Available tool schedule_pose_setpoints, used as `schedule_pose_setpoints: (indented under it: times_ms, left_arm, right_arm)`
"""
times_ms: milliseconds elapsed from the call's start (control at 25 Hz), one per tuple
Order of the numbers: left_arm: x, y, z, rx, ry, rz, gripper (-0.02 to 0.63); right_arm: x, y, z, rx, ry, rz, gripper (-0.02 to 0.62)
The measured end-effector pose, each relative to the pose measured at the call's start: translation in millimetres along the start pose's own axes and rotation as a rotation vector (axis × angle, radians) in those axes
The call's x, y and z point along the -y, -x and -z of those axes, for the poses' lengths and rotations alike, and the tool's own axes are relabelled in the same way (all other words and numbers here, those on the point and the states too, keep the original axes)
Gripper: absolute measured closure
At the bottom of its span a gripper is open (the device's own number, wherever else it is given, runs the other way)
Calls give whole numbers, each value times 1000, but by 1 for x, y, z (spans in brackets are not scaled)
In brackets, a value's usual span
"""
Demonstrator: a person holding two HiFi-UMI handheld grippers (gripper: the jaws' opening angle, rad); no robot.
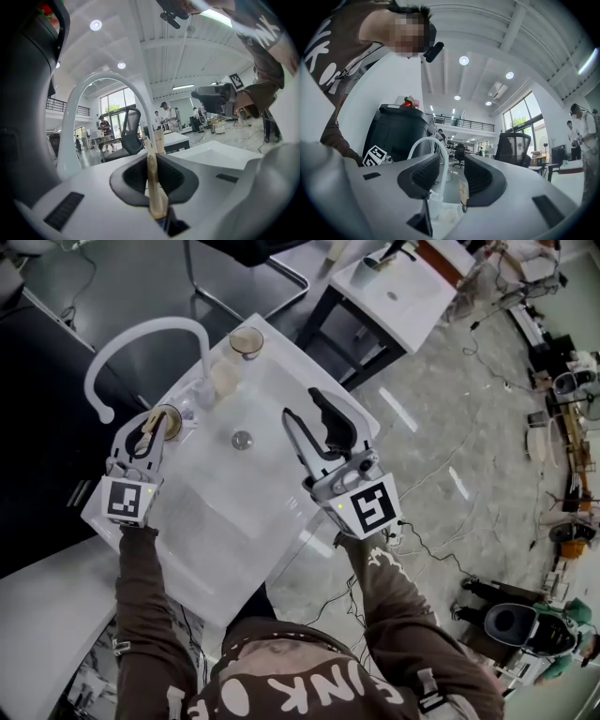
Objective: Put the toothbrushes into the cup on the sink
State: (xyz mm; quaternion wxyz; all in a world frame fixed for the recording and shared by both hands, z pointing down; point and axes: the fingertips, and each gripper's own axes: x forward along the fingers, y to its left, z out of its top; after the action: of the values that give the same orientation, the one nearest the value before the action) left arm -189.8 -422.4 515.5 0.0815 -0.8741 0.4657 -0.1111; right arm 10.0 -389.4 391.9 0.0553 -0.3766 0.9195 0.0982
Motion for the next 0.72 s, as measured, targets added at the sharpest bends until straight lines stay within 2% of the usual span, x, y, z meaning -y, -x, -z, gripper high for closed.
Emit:
schedule_pose_setpoints:
  times_ms: [240, 360, 400, 720]
  left_arm:
    - [4, 0, -7, -8, -43, 17, 560]
    - [8, 9, -24, 12, -27, 34, 448]
    - [10, 12, -30, 23, -24, 36, 433]
    - [31, 56, -107, 134, -77, 24, 423]
  right_arm:
    - [-9, 8, -4, 10, 12, -5, 436]
    - [-17, 11, -15, 63, 36, -18, 436]
    - [-20, 12, -17, 61, 41, -20, 436]
    - [-39, 32, -43, 75, 56, -4, 436]
